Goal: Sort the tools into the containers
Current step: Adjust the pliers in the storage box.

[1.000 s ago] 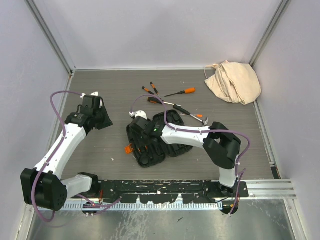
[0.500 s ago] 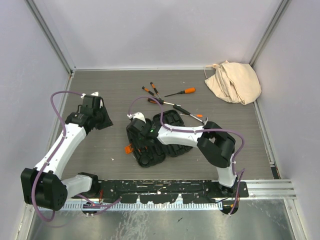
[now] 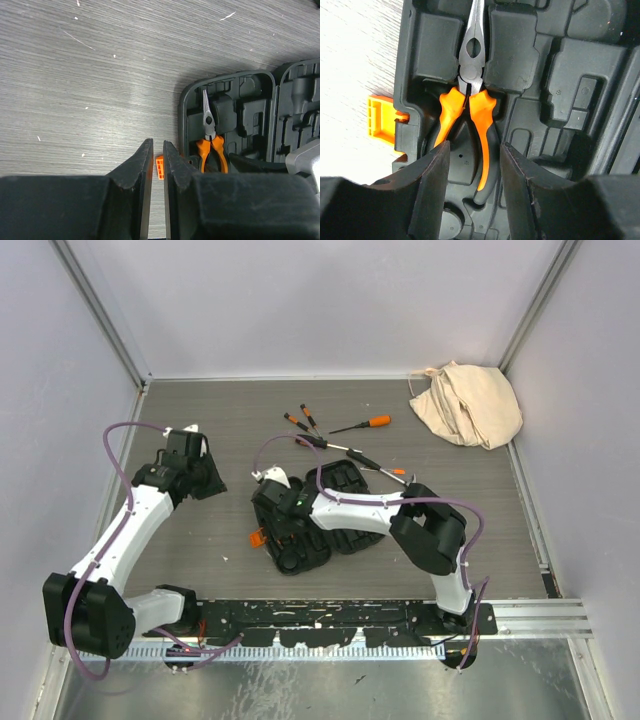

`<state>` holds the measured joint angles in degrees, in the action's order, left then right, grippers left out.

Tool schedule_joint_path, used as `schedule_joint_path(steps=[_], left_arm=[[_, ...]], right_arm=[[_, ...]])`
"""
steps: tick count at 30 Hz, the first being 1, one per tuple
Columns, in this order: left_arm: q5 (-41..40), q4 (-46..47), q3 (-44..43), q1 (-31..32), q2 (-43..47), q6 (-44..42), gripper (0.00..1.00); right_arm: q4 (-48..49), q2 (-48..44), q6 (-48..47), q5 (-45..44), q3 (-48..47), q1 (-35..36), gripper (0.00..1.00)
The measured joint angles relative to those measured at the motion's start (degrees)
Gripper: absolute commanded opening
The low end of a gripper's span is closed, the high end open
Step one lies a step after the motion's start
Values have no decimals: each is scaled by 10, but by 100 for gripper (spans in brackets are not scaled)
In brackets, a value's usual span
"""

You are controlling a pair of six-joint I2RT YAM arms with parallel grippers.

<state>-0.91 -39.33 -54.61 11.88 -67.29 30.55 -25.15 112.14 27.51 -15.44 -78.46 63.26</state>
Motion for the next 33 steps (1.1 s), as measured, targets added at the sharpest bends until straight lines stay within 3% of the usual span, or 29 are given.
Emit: schedule_joint_path(steps=[8, 16, 22, 27, 33], left_arm=[[2, 0, 0, 0, 0, -2, 19], [12, -5, 2, 7, -1, 8, 25], [10, 2, 39, 60, 7, 41, 22], [8, 14, 64, 109, -2, 66, 21], [7, 40, 85, 153, -14, 90, 24]], right_arm=[[9, -14, -3, -8, 14, 4, 50], [68, -134, 0, -9, 88, 0, 53], [144, -221, 31, 21, 174, -43, 42], [178, -221, 55, 80, 226, -96, 36], [200, -195, 65, 137, 229, -93, 33]])
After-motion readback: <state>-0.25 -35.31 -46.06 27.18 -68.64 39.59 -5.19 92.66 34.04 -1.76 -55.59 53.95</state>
